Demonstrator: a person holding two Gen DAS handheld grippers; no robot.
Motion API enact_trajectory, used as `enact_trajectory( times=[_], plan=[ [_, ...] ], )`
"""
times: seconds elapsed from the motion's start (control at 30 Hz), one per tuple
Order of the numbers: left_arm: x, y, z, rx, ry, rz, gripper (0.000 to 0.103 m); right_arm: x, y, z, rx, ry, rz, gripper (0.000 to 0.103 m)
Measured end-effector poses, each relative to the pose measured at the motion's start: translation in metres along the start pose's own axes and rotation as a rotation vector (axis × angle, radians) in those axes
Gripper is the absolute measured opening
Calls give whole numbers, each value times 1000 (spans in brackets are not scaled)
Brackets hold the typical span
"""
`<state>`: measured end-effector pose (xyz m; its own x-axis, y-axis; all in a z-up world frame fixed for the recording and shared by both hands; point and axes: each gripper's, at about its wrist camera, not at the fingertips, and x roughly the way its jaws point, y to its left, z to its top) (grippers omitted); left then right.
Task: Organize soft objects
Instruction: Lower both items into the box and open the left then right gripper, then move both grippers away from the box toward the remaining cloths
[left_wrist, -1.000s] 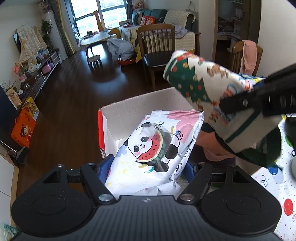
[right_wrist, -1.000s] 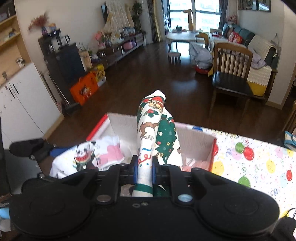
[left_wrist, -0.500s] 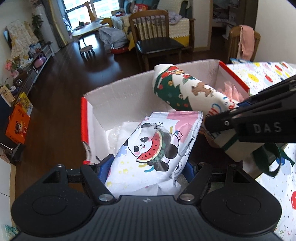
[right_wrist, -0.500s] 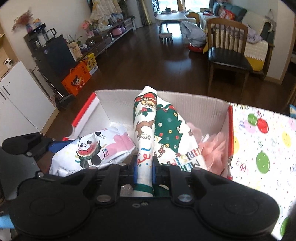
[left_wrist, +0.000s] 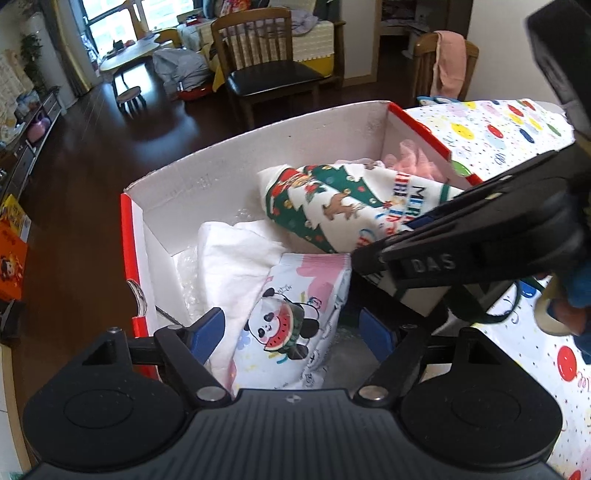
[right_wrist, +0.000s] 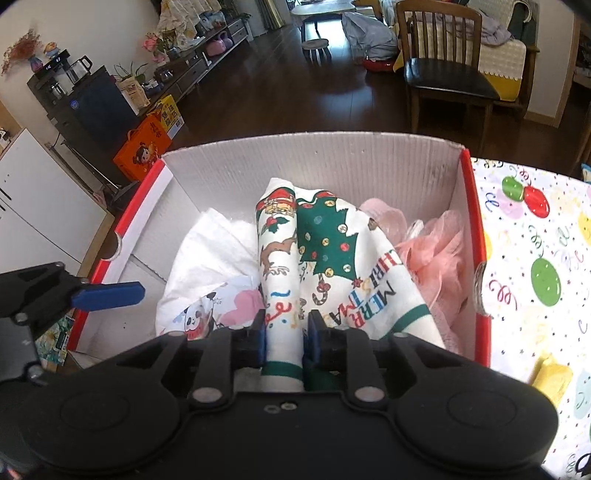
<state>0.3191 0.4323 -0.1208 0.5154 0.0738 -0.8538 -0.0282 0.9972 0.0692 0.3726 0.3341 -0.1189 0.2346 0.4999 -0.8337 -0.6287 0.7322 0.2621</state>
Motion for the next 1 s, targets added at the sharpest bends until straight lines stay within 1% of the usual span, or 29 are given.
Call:
enact_trajectory(
  times=[0.07, 0.1, 0.17, 0.23, 0.27, 0.37, 0.47, 0.53, 0.73, 1.0],
  plan=[
    [-2, -1, -2, 0, 3, -15, 80, 0, -1, -1, -1, 3, 10, 26],
    [-3, -1, -3, -8, 3, -20, 80, -1, -1, 0, -2, 2, 14, 29],
    [-5, -1, -5, -21, 3, -34, 80, -6, -2, -1, 3, -13, 20, 35],
    [-9, -1, -8, -28, -2, -41, 80, -12, -3, -1, 4, -23, 31, 46],
    [-10, -1, -9, -30, -3, -44, 80, -16, -3, -1, 2, -30, 38, 48],
    [-19, -2, -14, -37, -18, -54, 80, -31, -2, -1, -8, -54, 58, 48],
    [-32, -2, -16, -44, -43, -62, 80, -48, 2, -2, -22, -78, 73, 51],
    [-42, -2, -16, -55, -67, -61, 80, -60, 4, -5, -38, -96, 81, 54],
    [-72, -4, -14, -72, -138, -61, 80, -96, 9, -15, -51, -152, 102, 55],
    [-110, -15, -17, -70, -216, -67, 80, -144, 12, -34, -72, -225, 103, 58]
  ],
)
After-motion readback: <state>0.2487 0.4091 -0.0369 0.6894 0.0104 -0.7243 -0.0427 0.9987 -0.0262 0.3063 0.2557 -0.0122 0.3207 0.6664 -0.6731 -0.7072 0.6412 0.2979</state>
